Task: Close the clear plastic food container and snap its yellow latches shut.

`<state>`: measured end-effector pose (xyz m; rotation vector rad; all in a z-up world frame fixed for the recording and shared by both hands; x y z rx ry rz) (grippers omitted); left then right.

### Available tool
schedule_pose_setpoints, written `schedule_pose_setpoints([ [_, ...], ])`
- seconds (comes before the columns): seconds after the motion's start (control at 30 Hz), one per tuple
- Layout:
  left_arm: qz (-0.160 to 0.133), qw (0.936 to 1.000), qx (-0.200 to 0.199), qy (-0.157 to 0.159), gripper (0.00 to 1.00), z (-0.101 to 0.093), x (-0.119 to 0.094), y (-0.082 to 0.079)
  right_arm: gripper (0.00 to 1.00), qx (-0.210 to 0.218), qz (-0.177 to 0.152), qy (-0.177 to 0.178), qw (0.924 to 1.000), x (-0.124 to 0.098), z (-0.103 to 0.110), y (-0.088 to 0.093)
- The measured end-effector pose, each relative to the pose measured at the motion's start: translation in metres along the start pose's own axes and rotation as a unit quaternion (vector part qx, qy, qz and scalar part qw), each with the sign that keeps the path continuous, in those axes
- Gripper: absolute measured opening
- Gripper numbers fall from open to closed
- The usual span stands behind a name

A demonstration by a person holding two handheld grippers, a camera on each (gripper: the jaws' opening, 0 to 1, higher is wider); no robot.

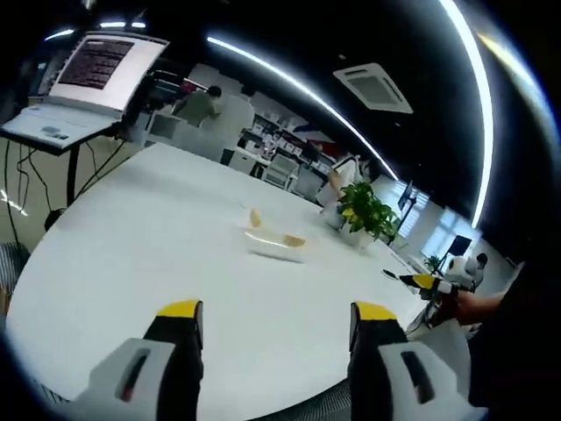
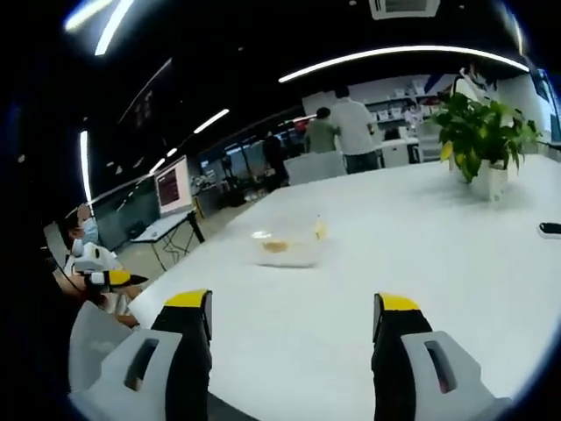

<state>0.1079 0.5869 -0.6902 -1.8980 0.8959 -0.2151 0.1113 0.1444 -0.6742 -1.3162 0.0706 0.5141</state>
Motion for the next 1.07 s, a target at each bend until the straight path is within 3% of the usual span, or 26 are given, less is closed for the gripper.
schedule_pose_setpoints([
  [0.13, 0.008, 0.9996, -0.025, 0.006, 0.59, -0.008, 0.001, 0.008, 0.67, 0.008, 0.028, -0.021, 0.9993, -0.005, 0.013, 0.012],
  [0.23, 0.001, 0.9996, -0.028, 0.001, 0.58, -0.010, 0.000, 0.004, 0.65, -0.004, 0.012, -0.019, 0.9997, -0.006, 0.018, 0.009],
  [0.3, 0.001, 0.9999, -0.015, 0.005, 0.58, -0.016, 0.000, 0.003, 0.65, 0.008, 0.003, -0.022, 0.9997, -0.005, 0.022, 0.008],
  [0.37, 0.001, 1.0000, -0.008, 0.005, 0.58, -0.020, -0.001, 0.005, 0.65, -0.006, -0.001, -0.015, 0.9999, -0.004, 0.024, 0.010],
  [0.47, -0.032, 0.9994, 0.013, 0.001, 0.67, -0.024, -0.003, 0.008, 0.63, -0.038, -0.006, -0.008, 0.9992, -0.006, 0.030, 0.016],
  [0.53, -0.017, 0.9991, 0.037, -0.010, 0.68, -0.027, -0.004, 0.012, 0.60, -0.060, -0.004, -0.002, 0.9982, -0.007, 0.031, 0.018],
  [0.63, -0.029, 0.9977, 0.061, -0.012, 0.68, -0.031, -0.001, 0.011, 0.59, -0.056, -0.005, -0.005, 0.9984, -0.008, 0.030, 0.018],
  [0.87, 0.011, 0.9957, 0.092, -0.007, 0.65, -0.032, 0.011, 0.027, 0.57, -0.082, 0.006, -0.013, 0.9965, -0.007, 0.033, 0.024],
  [0.93, 0.035, 0.9955, 0.087, -0.008, 0.61, -0.032, 0.013, 0.030, 0.55, -0.095, 0.015, -0.017, 0.9952, -0.008, 0.034, 0.026],
  [1.07, 0.032, 0.9943, 0.101, -0.001, 0.60, -0.033, 0.012, 0.028, 0.55, -0.104, 0.021, -0.019, 0.9942, -0.008, 0.035, 0.028],
])
Point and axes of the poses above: the point that each gripper's makers call its tool centre point, and the gripper's own axes: x roughly forward along the fingers, z roughly to its left, y roughly out of its underside, the point moved 10 cm from there along -x, roughly backward along the fingers, and after that the axes turned 9 degrees about y, right-handed, at the moved point
